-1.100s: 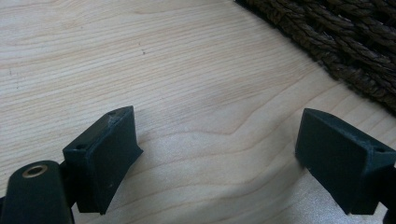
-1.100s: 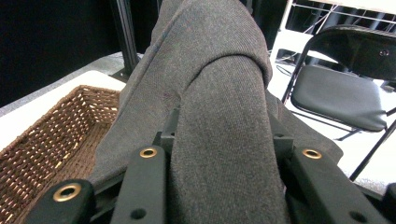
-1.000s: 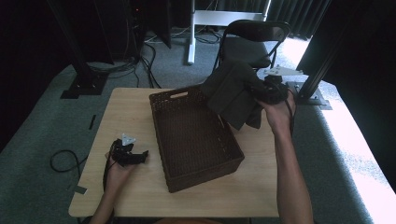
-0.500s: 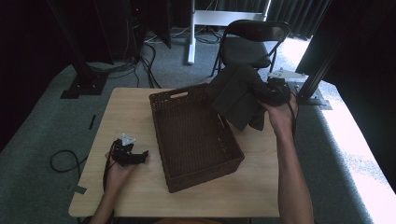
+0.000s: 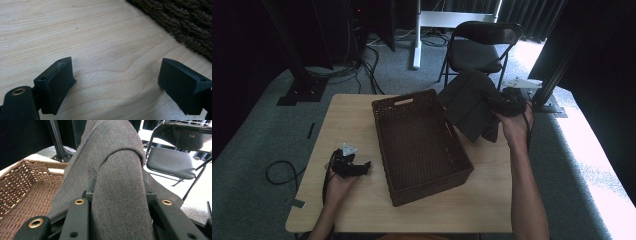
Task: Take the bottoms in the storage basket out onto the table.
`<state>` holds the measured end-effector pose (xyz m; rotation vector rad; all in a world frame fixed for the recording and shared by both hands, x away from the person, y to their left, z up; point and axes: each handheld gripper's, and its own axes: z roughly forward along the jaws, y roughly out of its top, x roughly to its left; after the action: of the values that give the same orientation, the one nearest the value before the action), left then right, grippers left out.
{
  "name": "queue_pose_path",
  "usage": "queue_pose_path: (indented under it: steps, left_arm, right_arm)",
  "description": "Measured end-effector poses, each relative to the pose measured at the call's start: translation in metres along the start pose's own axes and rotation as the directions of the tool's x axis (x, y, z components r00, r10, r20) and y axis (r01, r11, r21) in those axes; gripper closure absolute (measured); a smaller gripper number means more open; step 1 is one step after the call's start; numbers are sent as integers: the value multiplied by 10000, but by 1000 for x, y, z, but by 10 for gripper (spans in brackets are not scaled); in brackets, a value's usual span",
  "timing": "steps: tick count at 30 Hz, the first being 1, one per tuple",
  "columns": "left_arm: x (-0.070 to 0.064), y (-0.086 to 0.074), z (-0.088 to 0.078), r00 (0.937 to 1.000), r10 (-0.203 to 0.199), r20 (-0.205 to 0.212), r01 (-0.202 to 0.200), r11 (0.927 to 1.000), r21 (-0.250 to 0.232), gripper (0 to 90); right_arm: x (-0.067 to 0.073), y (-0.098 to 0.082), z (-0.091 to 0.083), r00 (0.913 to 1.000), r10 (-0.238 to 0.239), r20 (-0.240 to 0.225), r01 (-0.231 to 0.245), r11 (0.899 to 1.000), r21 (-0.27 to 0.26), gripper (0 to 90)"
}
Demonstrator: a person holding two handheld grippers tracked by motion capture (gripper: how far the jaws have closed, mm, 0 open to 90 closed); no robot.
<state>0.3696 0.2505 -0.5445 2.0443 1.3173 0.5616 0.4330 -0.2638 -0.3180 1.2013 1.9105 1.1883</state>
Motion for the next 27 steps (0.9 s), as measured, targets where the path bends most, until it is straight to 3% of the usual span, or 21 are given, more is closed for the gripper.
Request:
queue_pose_path:
  steps: [27]
  left_arm:
    - [0,0,0,10000,19,-22,-19,10000,17,131]
  right_arm:
    - [-18,-28,9,9979,195,618,-216,9992,338,625]
